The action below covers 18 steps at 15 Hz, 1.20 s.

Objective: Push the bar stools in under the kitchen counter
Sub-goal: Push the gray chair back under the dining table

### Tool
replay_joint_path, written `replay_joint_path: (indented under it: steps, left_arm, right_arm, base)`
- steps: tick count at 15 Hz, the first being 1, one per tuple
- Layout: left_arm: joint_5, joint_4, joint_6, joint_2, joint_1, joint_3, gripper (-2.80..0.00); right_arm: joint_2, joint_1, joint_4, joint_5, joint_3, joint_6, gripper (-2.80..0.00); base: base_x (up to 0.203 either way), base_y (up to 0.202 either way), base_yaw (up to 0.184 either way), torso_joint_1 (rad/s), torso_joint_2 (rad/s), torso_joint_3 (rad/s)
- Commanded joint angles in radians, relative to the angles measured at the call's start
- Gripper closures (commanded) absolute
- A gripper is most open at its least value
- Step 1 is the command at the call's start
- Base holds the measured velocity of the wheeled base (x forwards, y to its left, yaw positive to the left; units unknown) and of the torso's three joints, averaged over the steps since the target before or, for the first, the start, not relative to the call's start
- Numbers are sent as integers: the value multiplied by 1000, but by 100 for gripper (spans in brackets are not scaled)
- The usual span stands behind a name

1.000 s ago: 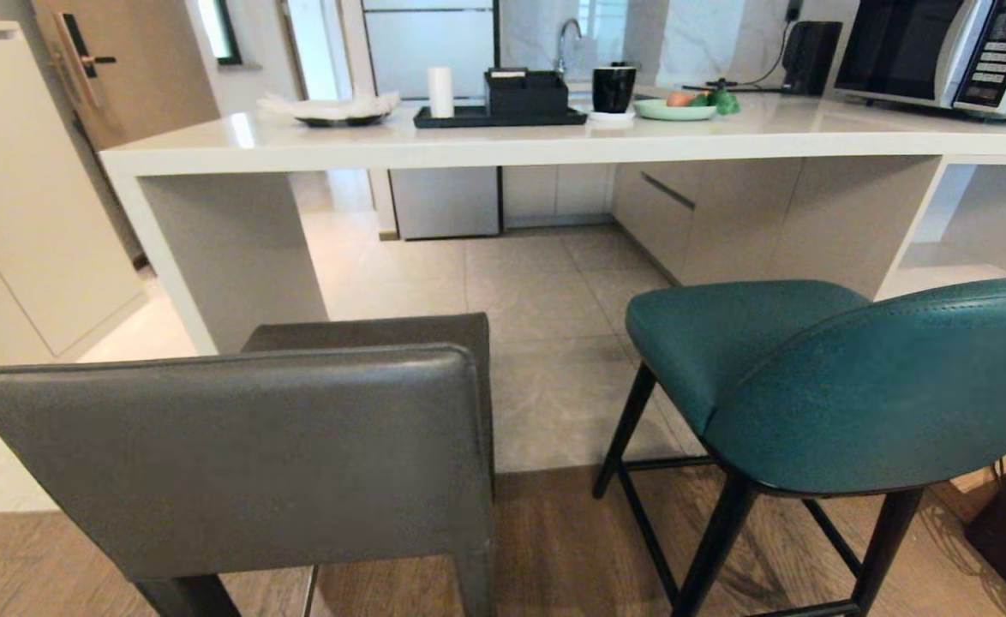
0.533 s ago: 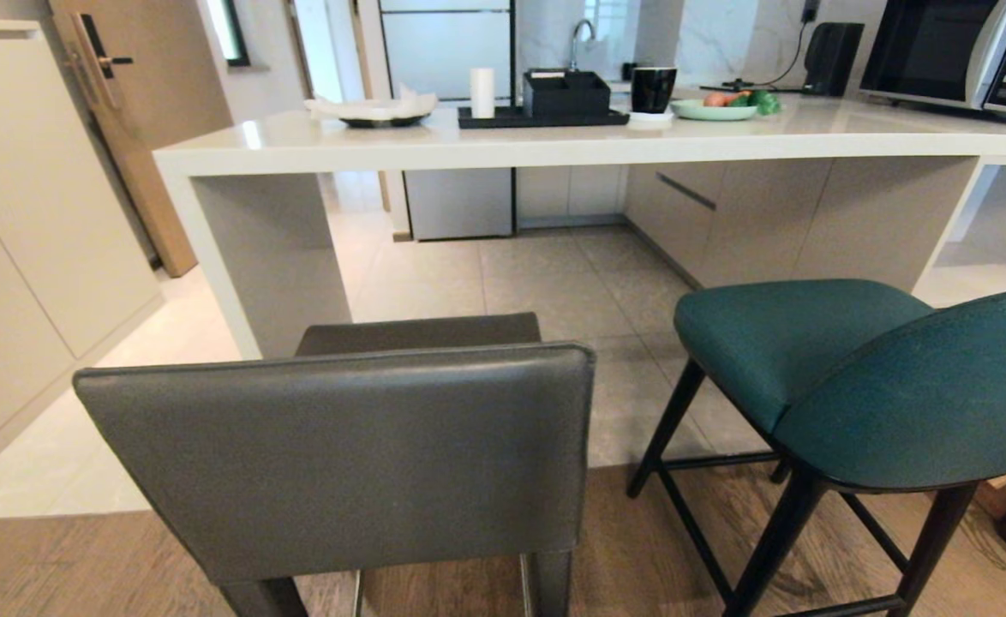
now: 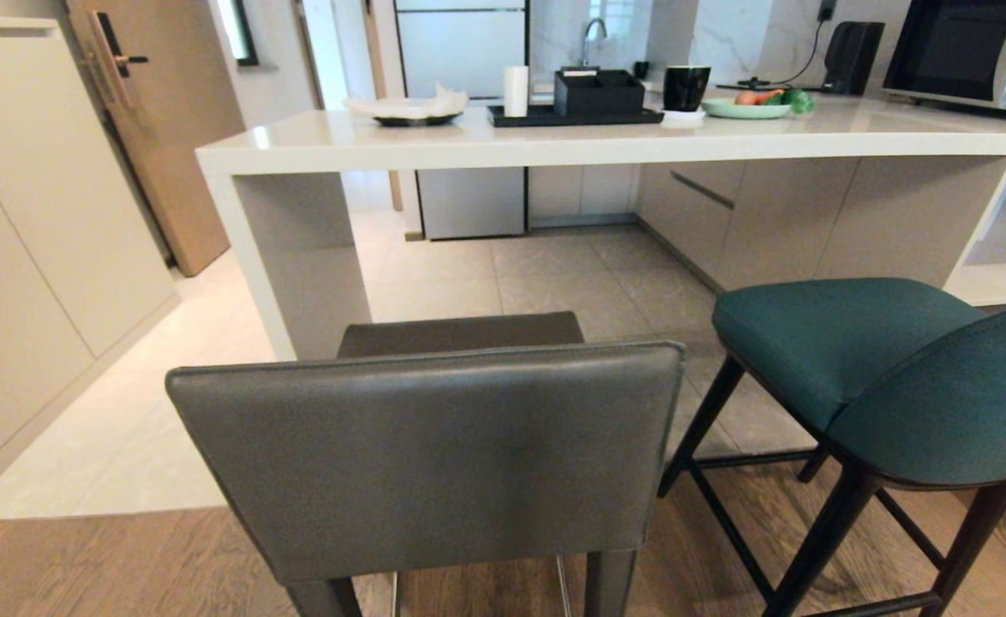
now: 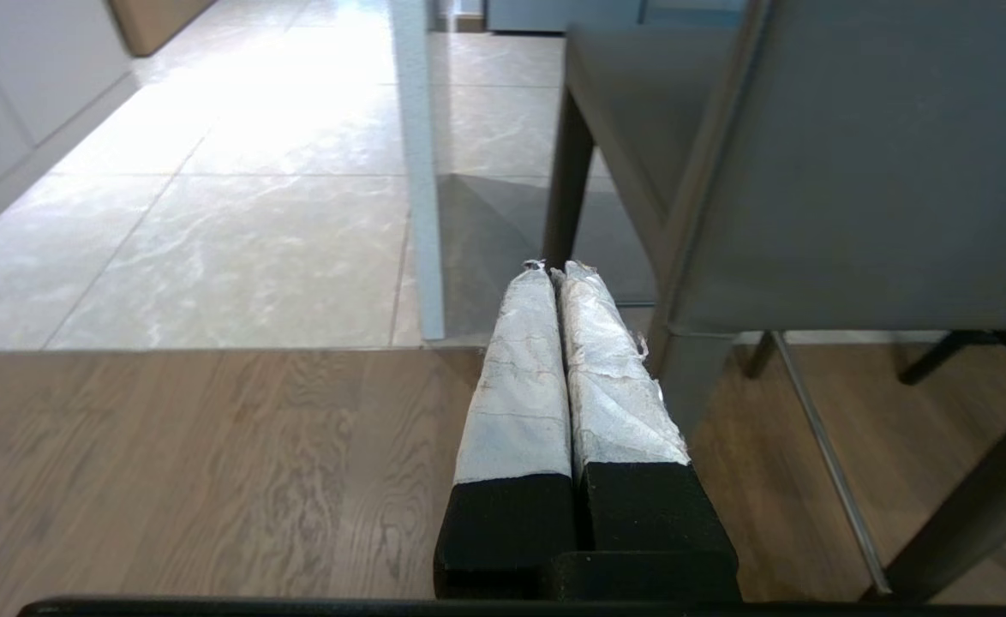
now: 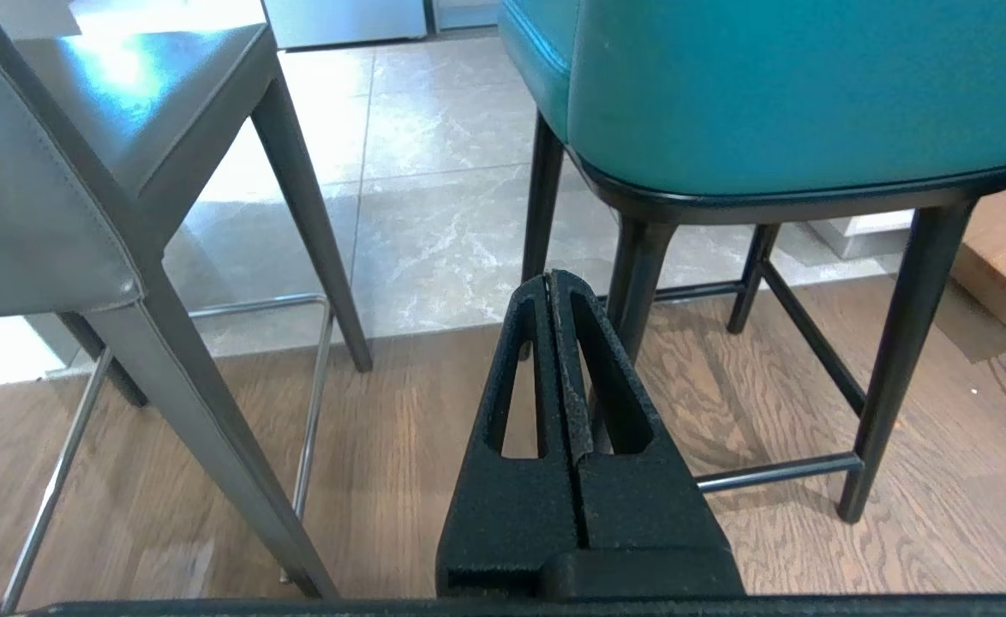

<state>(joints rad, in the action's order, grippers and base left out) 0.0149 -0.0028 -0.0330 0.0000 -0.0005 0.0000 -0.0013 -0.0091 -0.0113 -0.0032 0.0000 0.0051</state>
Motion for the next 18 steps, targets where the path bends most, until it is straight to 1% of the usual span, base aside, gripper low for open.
replay_joint_path:
  steps: [1, 18]
  left_arm:
    - [0, 0, -1, 2, -1, 2, 0]
    - [2, 0, -8, 2, 0, 2, 0]
  right_arm:
    - [1, 0, -1, 0, 0, -1, 0]
    - [1, 0, -1, 0, 0, -4, 0]
  base:
    - [0, 0, 0, 0, 0, 0]
    - [0, 0, 0, 0, 0, 0]
